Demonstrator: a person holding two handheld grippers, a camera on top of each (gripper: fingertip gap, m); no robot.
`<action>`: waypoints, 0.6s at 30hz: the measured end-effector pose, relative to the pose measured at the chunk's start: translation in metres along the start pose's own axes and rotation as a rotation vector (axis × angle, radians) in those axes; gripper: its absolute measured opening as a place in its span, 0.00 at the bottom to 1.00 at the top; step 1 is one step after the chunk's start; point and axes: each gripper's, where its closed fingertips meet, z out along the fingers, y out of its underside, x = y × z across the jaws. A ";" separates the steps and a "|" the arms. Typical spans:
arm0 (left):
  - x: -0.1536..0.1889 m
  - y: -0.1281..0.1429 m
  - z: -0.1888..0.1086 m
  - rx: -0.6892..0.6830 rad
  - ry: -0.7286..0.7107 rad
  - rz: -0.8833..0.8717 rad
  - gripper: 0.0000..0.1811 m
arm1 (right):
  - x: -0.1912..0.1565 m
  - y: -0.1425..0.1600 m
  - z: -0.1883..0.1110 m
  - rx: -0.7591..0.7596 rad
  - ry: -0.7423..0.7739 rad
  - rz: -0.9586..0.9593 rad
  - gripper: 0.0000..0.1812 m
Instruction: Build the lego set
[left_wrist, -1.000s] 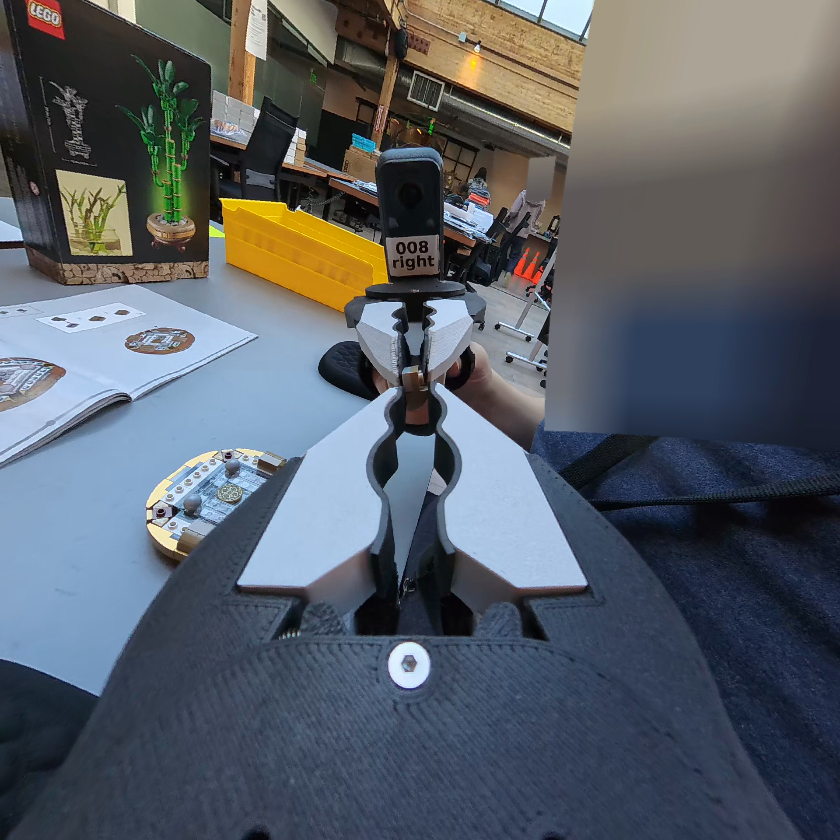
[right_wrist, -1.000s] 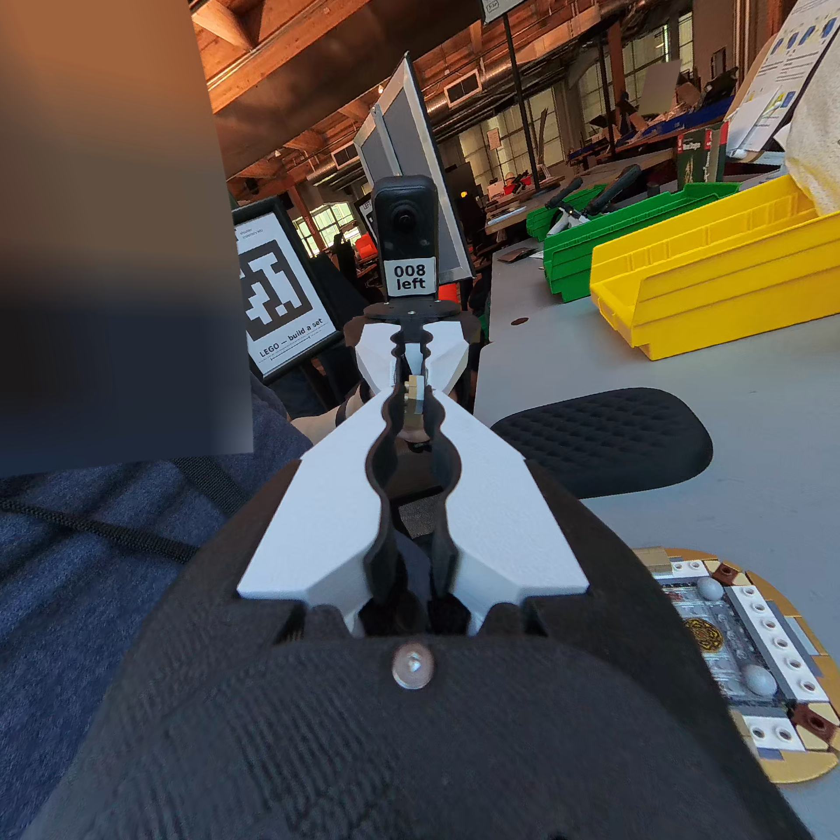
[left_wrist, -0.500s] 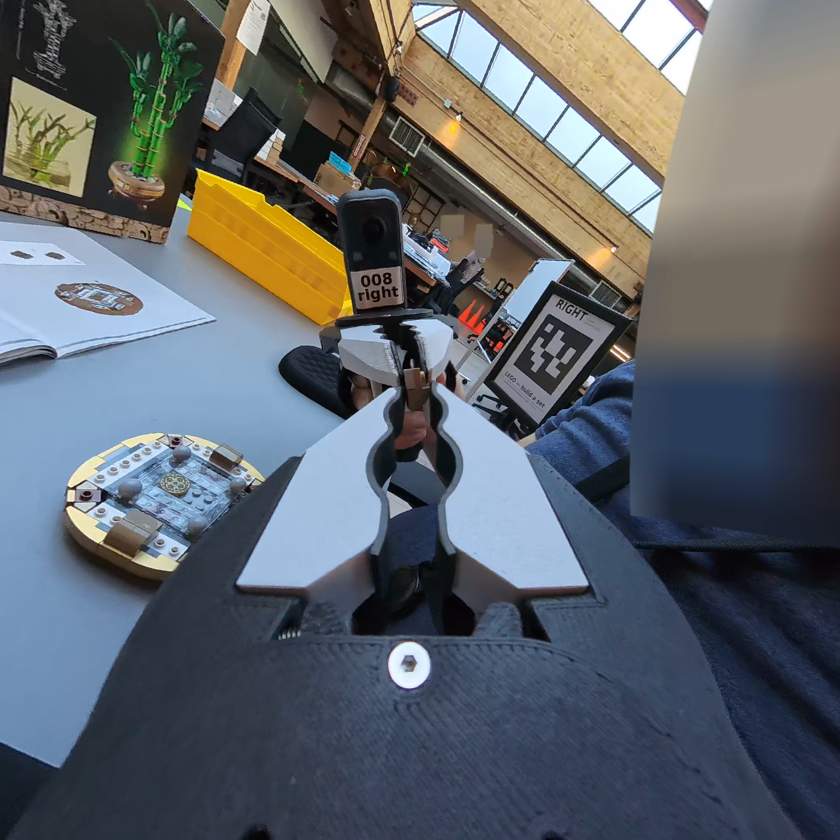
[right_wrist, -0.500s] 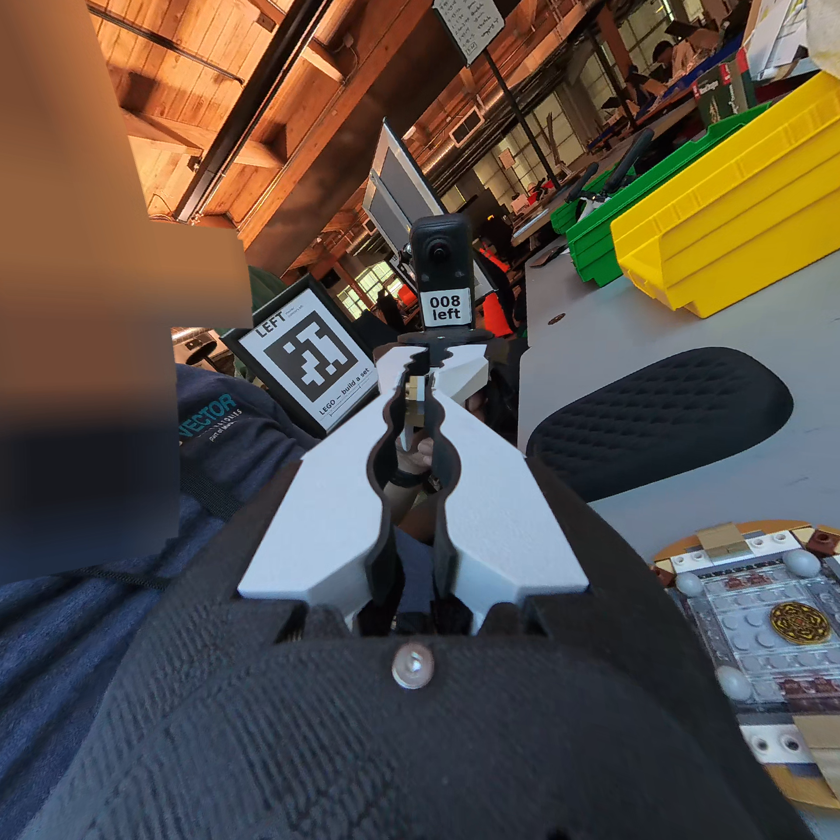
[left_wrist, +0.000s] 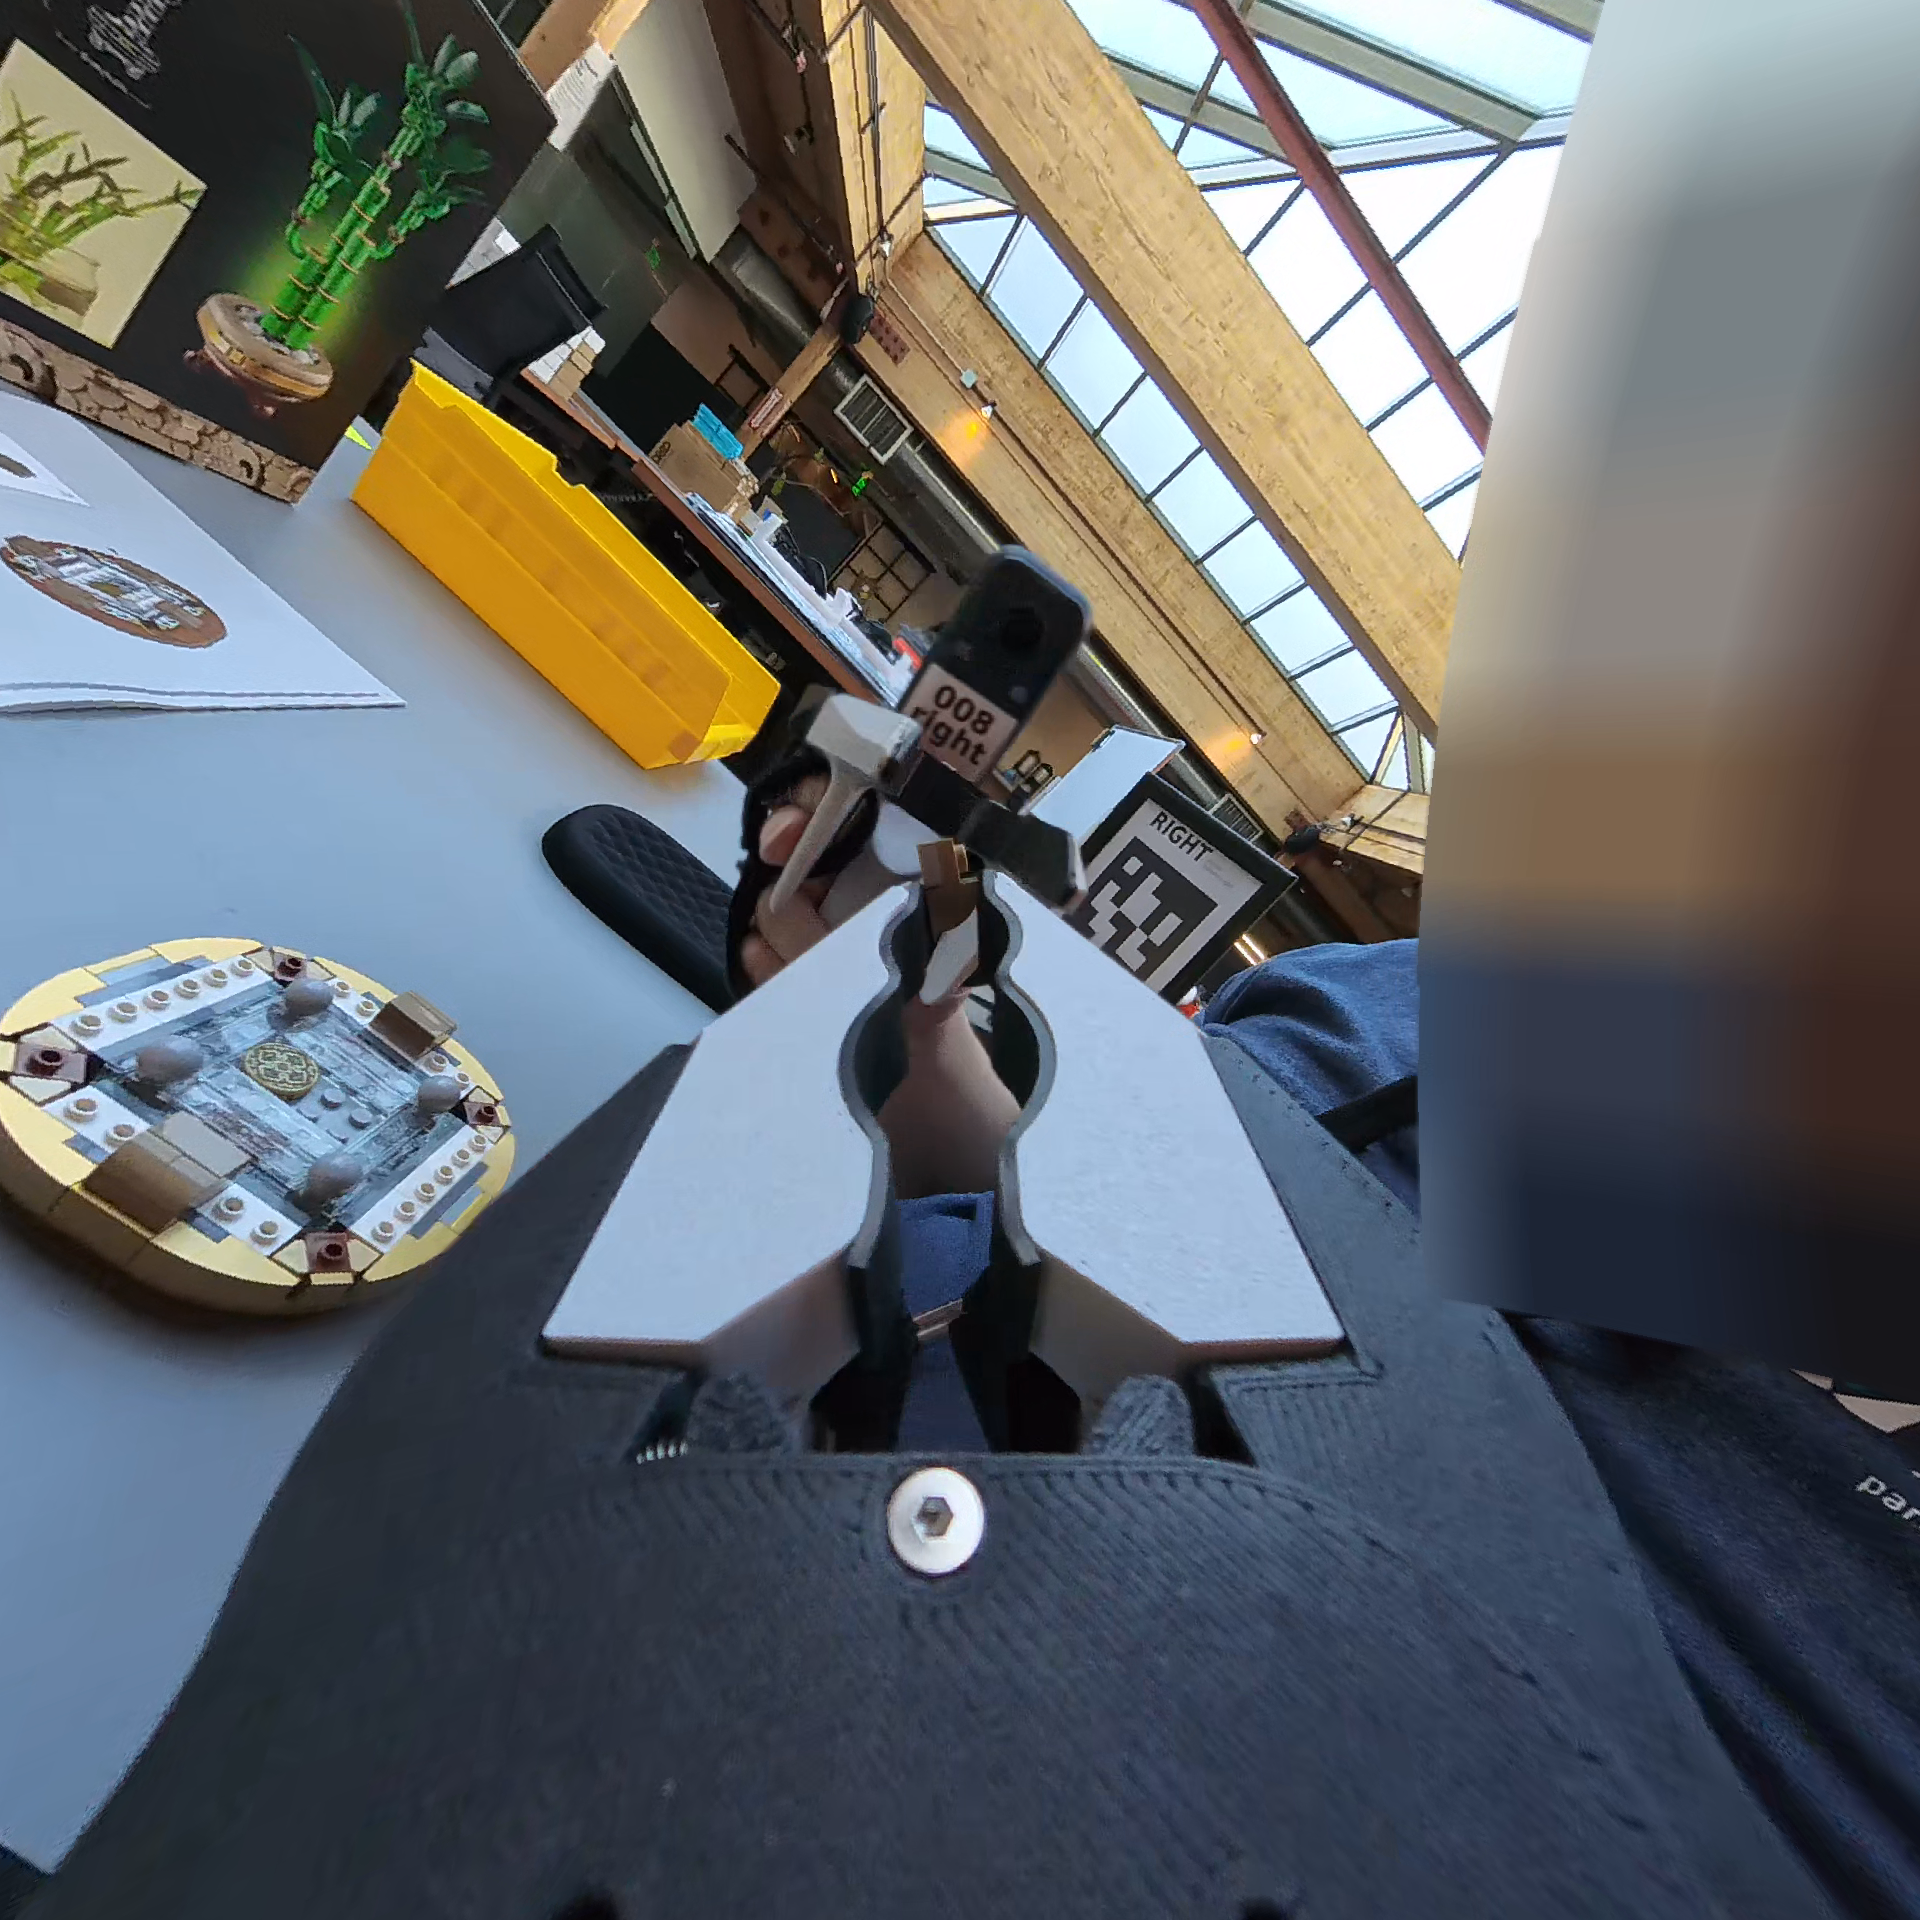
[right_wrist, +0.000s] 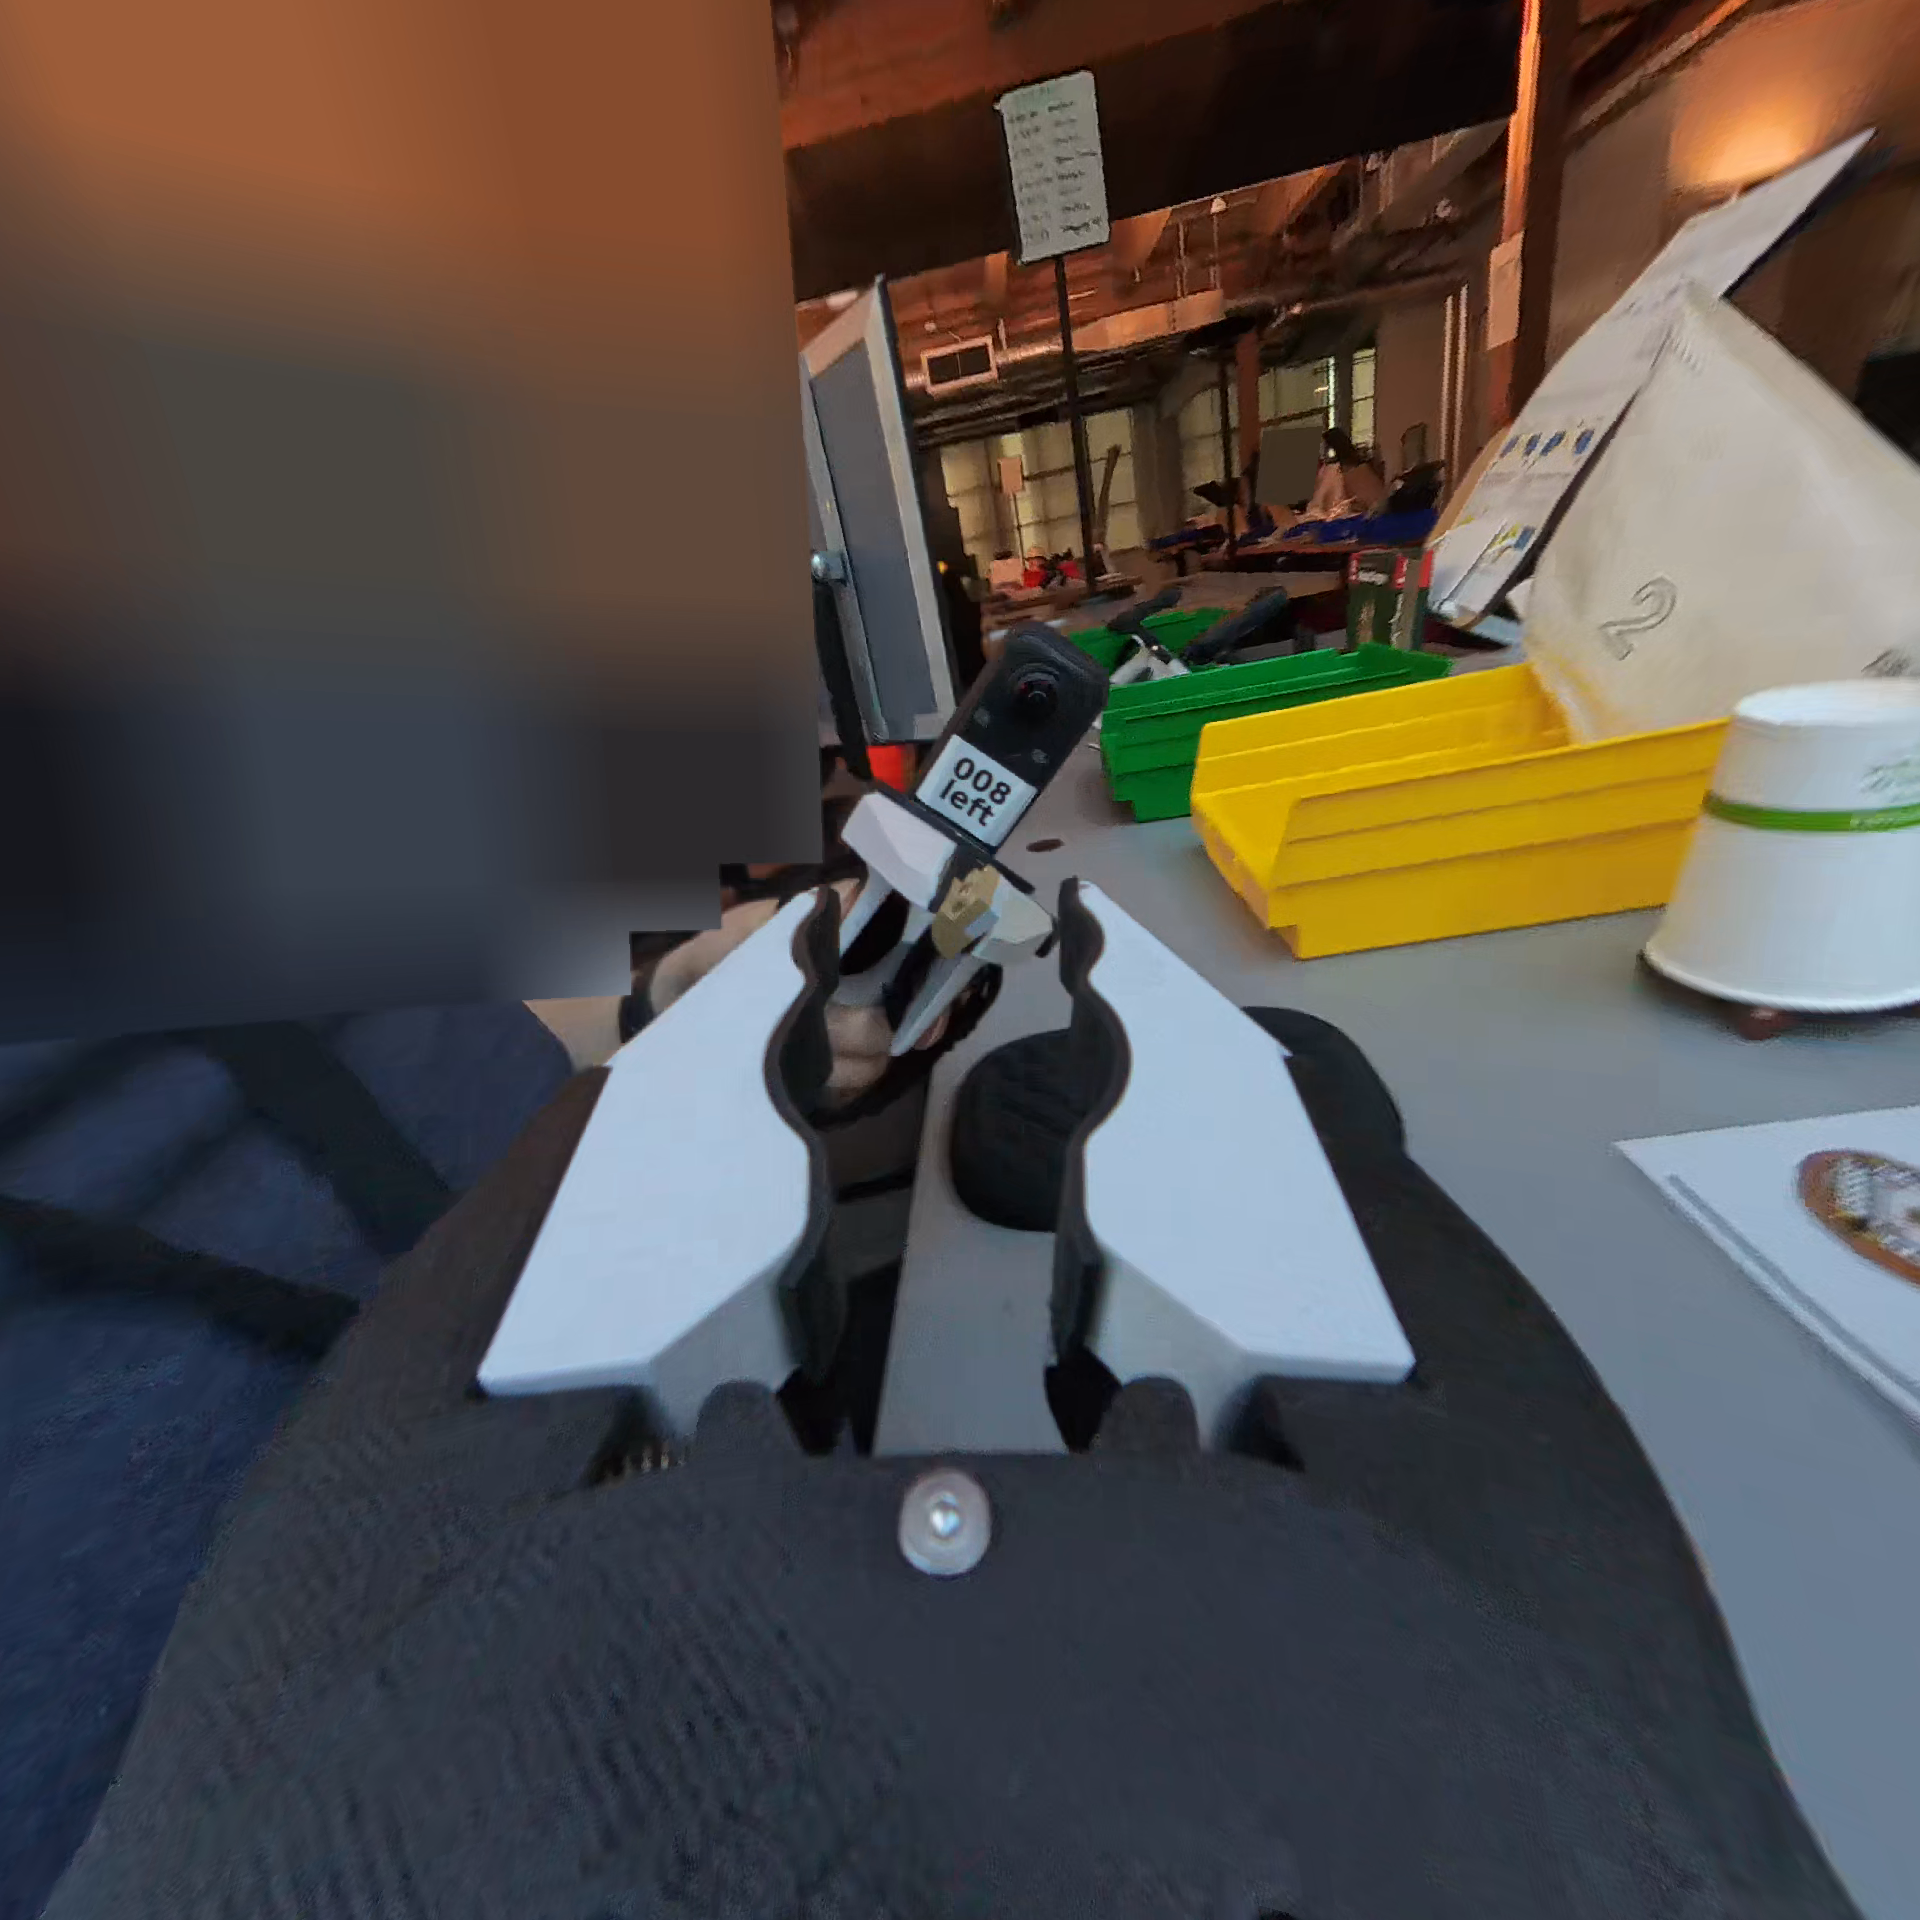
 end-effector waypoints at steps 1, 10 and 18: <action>0.001 0.002 0.001 -0.009 0.005 0.004 0.04 | -0.003 0.001 0.001 -0.026 0.014 -0.084 0.23; 0.010 0.010 0.012 -0.061 0.046 -0.011 0.04 | -0.008 0.009 0.007 -0.227 0.113 -0.584 0.13; 0.009 0.011 0.014 -0.057 0.052 -0.033 0.04 | -0.008 0.012 0.006 -0.227 0.115 -0.579 0.09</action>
